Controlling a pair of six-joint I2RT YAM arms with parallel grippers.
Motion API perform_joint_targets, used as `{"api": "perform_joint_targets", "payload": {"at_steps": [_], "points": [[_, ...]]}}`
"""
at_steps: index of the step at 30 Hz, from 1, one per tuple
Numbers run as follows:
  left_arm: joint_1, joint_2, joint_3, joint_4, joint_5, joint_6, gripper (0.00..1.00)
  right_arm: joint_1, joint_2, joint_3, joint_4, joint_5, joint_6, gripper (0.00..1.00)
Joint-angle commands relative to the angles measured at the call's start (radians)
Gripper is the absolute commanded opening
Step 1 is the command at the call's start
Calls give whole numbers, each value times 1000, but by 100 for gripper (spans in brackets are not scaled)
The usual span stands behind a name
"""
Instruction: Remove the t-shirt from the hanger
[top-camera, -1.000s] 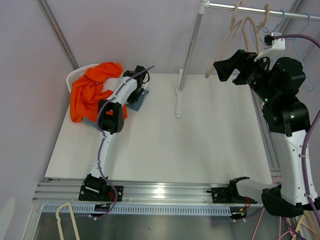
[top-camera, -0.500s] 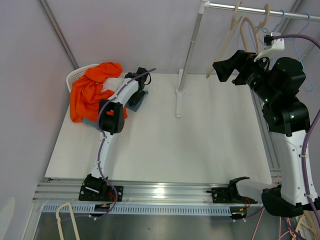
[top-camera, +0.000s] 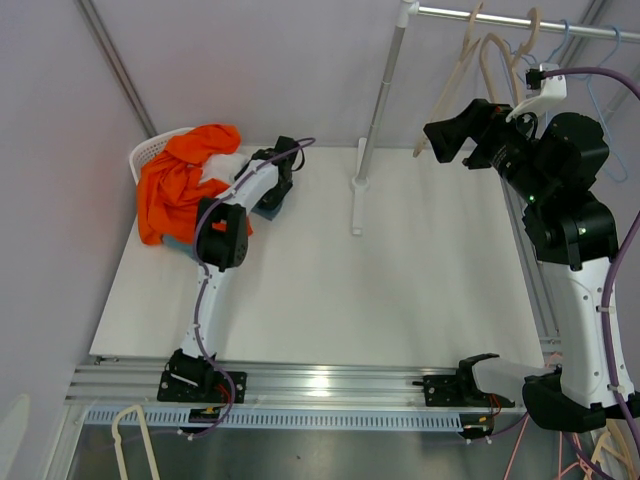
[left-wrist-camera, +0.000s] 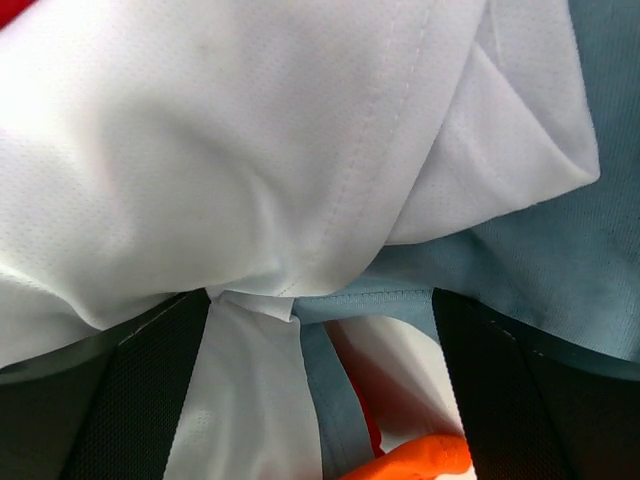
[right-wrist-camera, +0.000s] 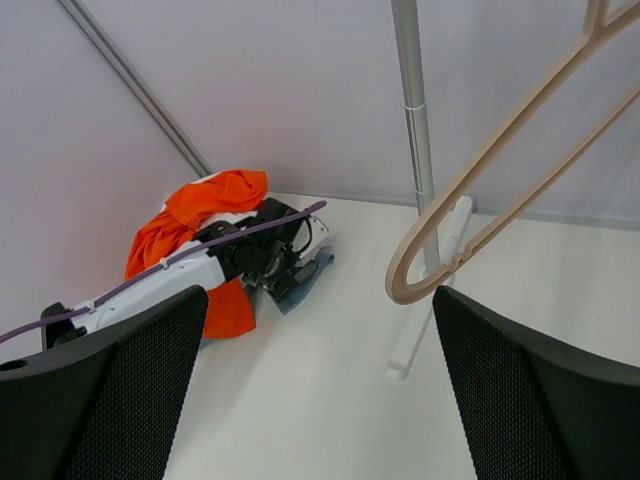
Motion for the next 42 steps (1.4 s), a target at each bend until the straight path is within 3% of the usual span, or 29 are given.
{"api": "perform_joint_targets", "payload": {"at_steps": [1,7,10,11,13,14,18,21,24,31,35,42], "points": [[0,-47,-35,138,-10,33,100,-3,1,8,41,-26,11,100],[4,18,22,207,-47,63,99,-5,4,8,49,-35,17,100],[-17,25,-16,266,-61,126,88,-3,5,8,55,-44,23,100],[-22,16,-33,324,-42,164,83,-5,5,8,55,-48,26,99],[-20,-7,-65,351,-9,183,52,-3,7,8,58,-54,29,100],[-13,-9,-56,346,19,177,46,-5,7,8,57,-57,29,99],[10,15,37,241,79,120,40,-7,2,12,51,-58,23,99],[29,60,151,141,134,97,18,-11,-5,14,47,-61,21,99],[44,52,148,136,177,76,1,-14,-8,12,47,-63,21,99],[26,-7,80,150,189,24,1,-19,-10,9,50,-74,27,100],[1,-151,-67,234,252,-13,1,-19,-13,6,52,-78,32,99],[1,-357,-134,265,409,-134,1,-20,-30,4,51,-83,41,100]]}}
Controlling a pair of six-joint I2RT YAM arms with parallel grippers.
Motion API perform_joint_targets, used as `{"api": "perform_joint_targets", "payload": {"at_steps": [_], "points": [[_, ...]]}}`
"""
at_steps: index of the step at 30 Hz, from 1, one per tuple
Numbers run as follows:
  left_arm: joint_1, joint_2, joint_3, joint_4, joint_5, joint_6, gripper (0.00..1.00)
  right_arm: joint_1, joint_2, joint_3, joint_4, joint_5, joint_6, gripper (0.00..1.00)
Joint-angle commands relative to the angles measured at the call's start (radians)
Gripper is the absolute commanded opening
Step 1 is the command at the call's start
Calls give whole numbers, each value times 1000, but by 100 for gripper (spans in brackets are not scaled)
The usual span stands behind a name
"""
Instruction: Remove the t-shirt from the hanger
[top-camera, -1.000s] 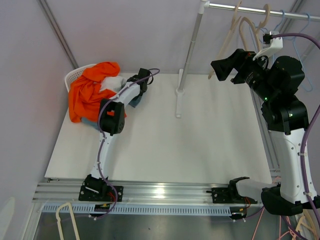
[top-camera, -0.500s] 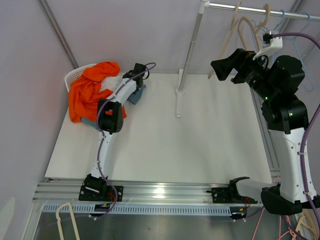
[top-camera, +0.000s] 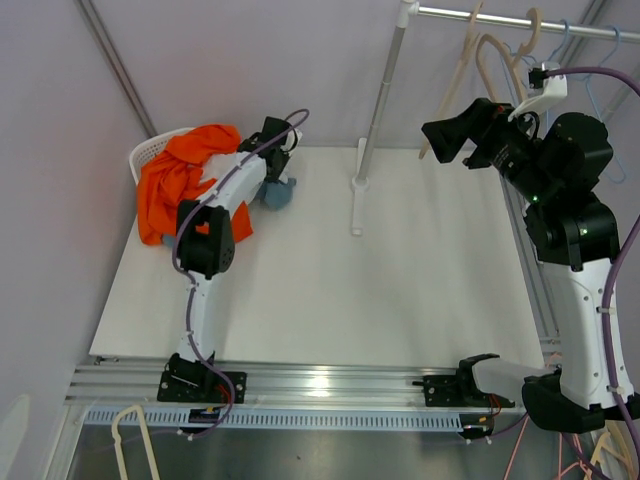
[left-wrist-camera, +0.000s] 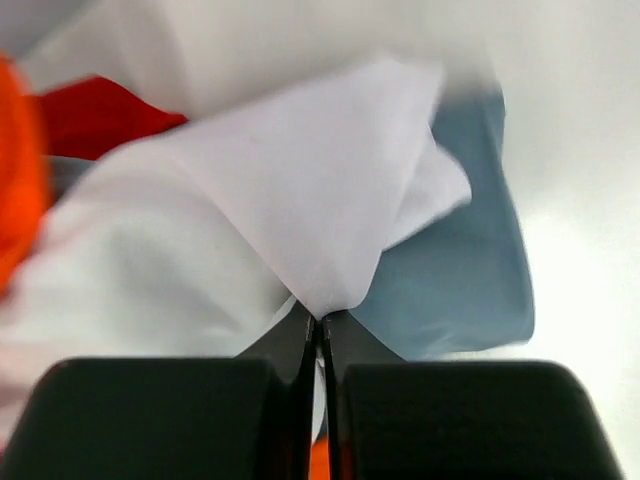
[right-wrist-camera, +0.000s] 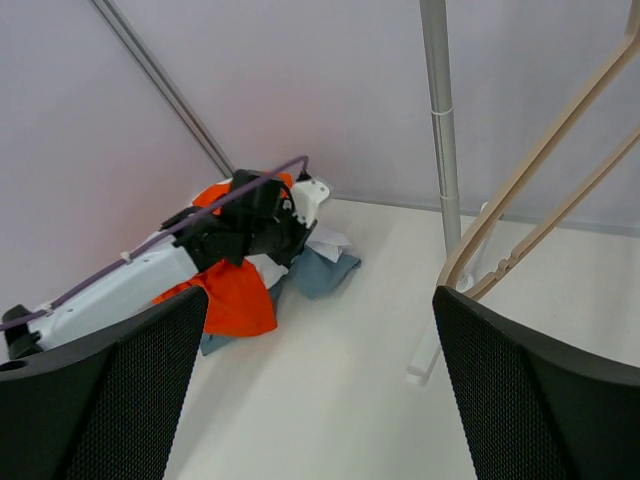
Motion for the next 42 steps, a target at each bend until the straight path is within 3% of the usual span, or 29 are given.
{"api": "perform_joint_targets", "payload": {"at_steps": [1,9,12,13,16,22,23,26,29,32,36,42], "points": [[-3,-194,-2,74,83,-113,1,-4,-31,6,28,-18,11,100],[106,-339,-51,62,23,-326,1,-7,-48,40,-3,-18,3,99],[169,-380,-59,30,-35,-386,1,-8,-42,66,-6,-32,9,99],[197,-388,-59,16,-124,-421,1,-10,-39,84,-3,-37,12,99],[265,-420,-70,-41,-203,-502,1,-10,-10,121,-12,-63,23,99],[427,-412,-61,-191,-227,-693,1,-11,21,162,12,-87,44,99],[435,-402,-50,-225,-312,-735,1,-11,22,158,35,-97,51,99],[484,-342,-10,-356,-359,-838,1,-11,53,184,40,-127,70,100],[522,-221,39,-462,-303,-903,1,-11,62,189,75,-141,90,99],[548,-47,195,-599,-205,-1004,1,-13,80,198,97,-173,113,99],[582,112,269,-630,71,-1000,1,-14,59,164,135,-187,127,99],[582,108,212,-639,11,-998,1,-20,19,120,161,-209,135,99]]}}
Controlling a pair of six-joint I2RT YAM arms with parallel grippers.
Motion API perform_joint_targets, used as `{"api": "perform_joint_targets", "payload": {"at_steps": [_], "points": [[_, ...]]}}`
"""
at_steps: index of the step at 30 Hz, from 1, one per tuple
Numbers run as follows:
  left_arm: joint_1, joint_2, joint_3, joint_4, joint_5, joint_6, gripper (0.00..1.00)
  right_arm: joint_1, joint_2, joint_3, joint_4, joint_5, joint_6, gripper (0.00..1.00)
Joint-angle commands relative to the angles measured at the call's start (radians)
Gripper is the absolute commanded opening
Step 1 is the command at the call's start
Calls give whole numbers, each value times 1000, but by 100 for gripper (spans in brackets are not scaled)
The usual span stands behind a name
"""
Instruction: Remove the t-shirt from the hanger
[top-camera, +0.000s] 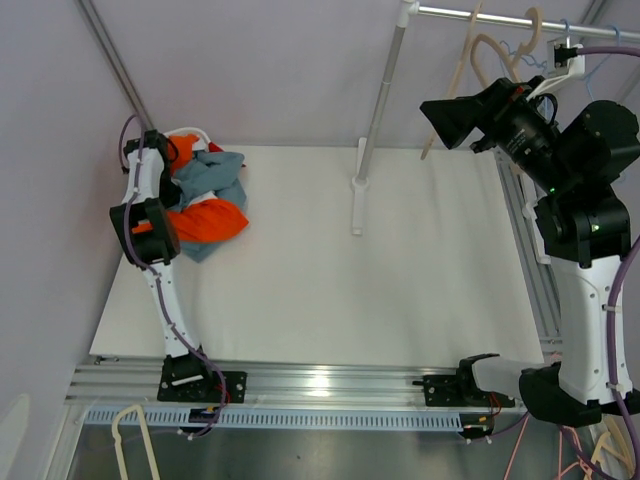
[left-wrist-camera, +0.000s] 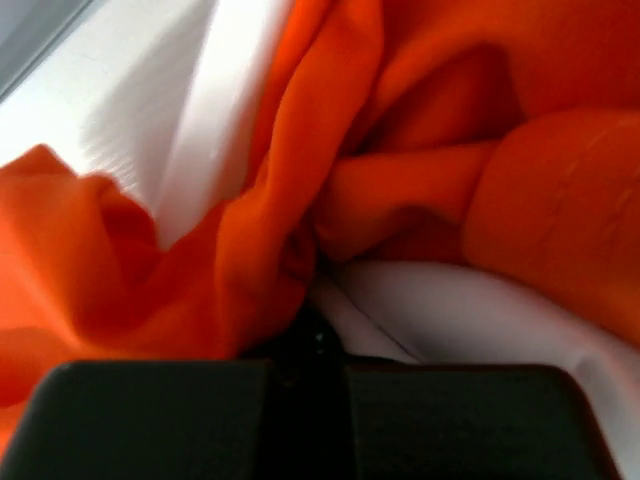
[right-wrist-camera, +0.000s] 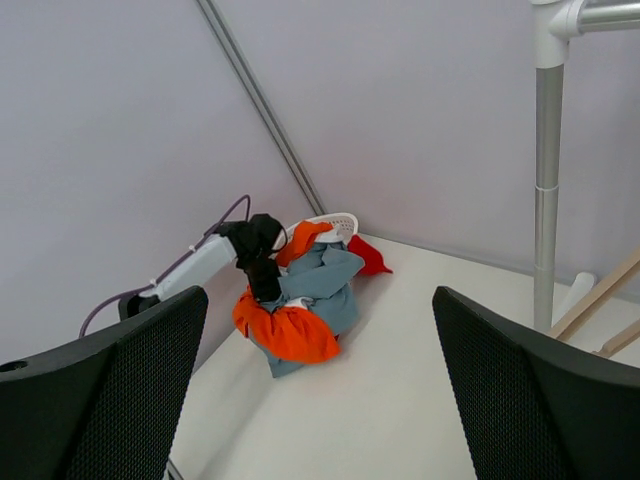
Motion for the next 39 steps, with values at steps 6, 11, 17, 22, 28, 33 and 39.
{"api": "perform_joint_targets", "payload": {"at_steps": [6,11,17,22,28,33,39], "points": [[19,-57,-25,-39,37,51,1,-7,-59,-39,60,-33,15,99],[18,-112,-37,-18,-49,52,57,-10,-74,-40,42,-33,15,100],[-11,-198,-19,-22,-140,61,98,-11,-84,-47,26,-24,12,99],[-47,-304,16,-16,-181,100,100,-13,-84,-47,22,-30,17,99],[-103,-418,22,48,-173,187,99,-13,-93,-48,6,-21,12,100],[-208,-511,10,96,-135,307,99,-13,-107,-62,0,-12,9,100],[-364,-779,-303,169,-75,370,100,-13,-117,-76,-69,32,-38,99]]}}
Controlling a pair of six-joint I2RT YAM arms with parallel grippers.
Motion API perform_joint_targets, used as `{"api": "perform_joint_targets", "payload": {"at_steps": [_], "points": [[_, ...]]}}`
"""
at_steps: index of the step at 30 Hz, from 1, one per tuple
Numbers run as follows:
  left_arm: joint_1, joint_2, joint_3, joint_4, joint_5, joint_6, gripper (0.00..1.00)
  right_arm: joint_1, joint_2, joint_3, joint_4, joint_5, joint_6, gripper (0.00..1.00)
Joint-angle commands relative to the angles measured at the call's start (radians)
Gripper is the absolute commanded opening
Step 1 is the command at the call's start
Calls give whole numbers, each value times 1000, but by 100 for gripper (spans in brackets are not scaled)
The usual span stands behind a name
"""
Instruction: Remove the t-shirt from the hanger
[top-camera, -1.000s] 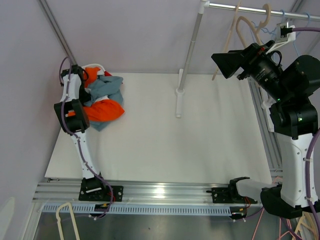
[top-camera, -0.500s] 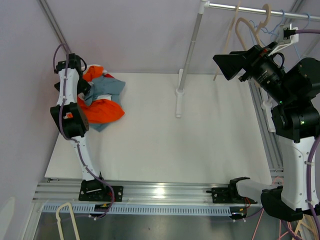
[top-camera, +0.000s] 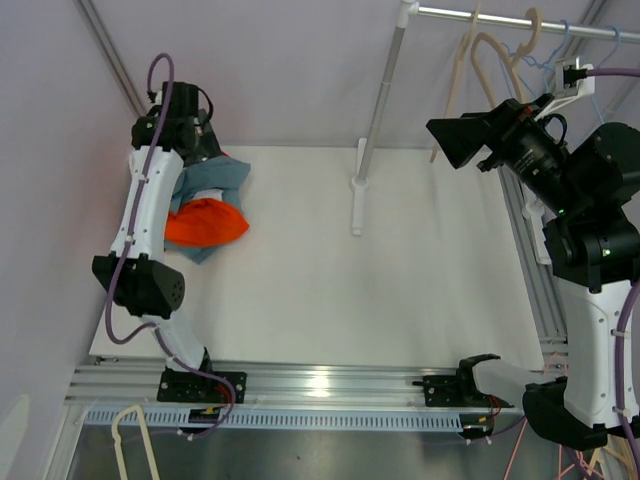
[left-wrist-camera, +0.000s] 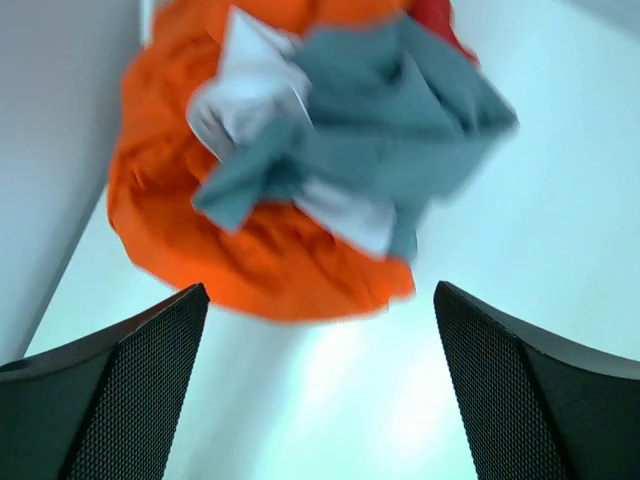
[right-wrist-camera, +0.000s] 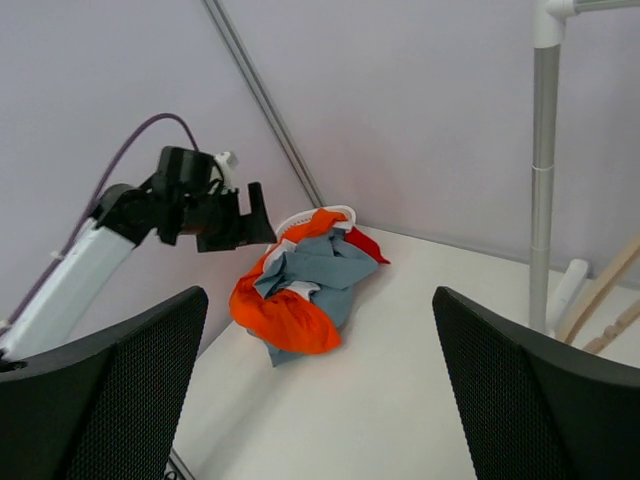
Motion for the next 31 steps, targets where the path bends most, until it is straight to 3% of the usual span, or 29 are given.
{"api": "perform_joint_targets", "payload": {"at_steps": [1,5,10,15,21,31], "points": [[-73,-203,-172,67,40,67,99,-6,-28,-9,-70,61,-48,100],[-154,-531,-497,182,178,66,99,-5,-97,-135,-95,138,-65,99],[-188,-831,-721,264,394,89,99,-5,-175,-288,-126,166,-50,99],[-191,-1124,-849,342,626,95,99,0,-296,-457,-147,164,-44,99],[-189,-1261,-908,295,671,105,99,1,-447,-650,-166,152,-41,100],[-189,-1347,-977,256,660,138,99,1,-508,-653,-279,172,-59,100]]}}
